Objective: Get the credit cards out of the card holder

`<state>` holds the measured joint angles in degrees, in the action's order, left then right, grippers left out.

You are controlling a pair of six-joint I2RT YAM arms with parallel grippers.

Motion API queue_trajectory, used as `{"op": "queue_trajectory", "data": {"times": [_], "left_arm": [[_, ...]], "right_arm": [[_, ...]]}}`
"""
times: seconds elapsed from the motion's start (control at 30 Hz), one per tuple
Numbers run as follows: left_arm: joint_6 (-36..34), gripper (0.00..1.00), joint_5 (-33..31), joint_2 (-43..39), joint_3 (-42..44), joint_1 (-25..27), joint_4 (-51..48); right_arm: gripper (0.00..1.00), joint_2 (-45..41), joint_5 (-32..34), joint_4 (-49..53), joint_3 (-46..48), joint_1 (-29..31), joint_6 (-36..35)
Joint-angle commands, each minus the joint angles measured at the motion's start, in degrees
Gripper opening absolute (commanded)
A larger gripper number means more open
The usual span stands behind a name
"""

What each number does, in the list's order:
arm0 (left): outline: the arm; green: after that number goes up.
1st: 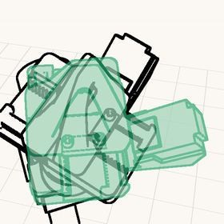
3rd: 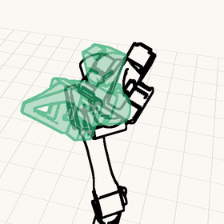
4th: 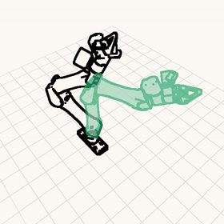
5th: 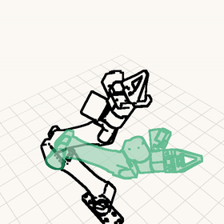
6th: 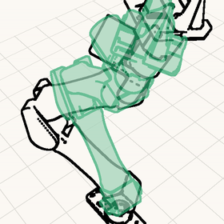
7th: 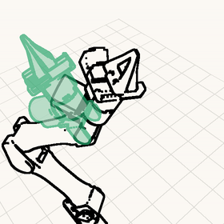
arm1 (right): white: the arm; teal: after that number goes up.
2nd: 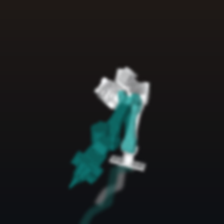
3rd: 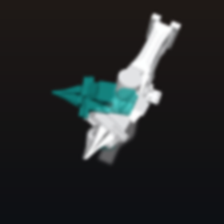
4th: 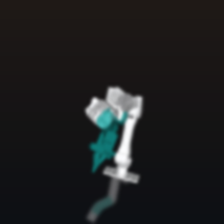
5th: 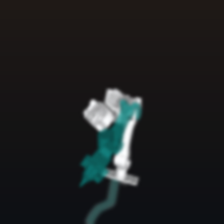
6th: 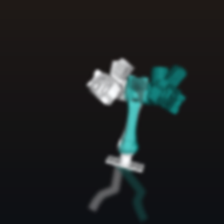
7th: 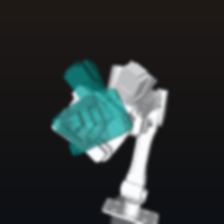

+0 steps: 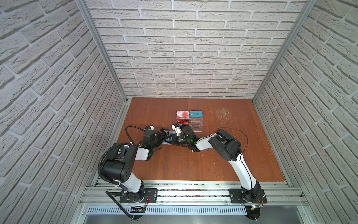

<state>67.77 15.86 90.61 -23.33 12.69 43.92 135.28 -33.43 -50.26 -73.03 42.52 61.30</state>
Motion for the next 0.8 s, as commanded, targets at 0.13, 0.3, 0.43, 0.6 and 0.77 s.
{"op": "queue_trajectory", "data": {"times": [0.13, 0.3, 0.43, 0.6, 0.77], "left_arm": [[1.6, 0.98, 4.2, 1.2, 1.5, -0.1, -0.2], [1.7, 0.98, 4.3, 1.4, 1.9, -0.5, -0.2], [1.7, 0.98, 4.4, 1.5, 2.4, -0.9, 0.2], [1.4, 0.98, 4.4, 1.7, 2.8, -1.1, 0.3], [1.2, 0.98, 4.6, 1.9, 3.0, -1.5, 0.2]], "right_arm": [[0.32, 2.8, -1.0, -17.4, 1.3, -0.4, 8.2], [0.32, 1.3, -1.2, -16.9, 2.7, -0.6, 7.2], [0.32, 1.5, -0.9, -21.5, 4.7, -1.2, 9.0], [0.32, 1.2, -1.4, -24.9, 6.2, -2.0, 10.3], [0.32, -0.1, -2.2, -25.5, 7.5, -2.9, 10.2]]}}
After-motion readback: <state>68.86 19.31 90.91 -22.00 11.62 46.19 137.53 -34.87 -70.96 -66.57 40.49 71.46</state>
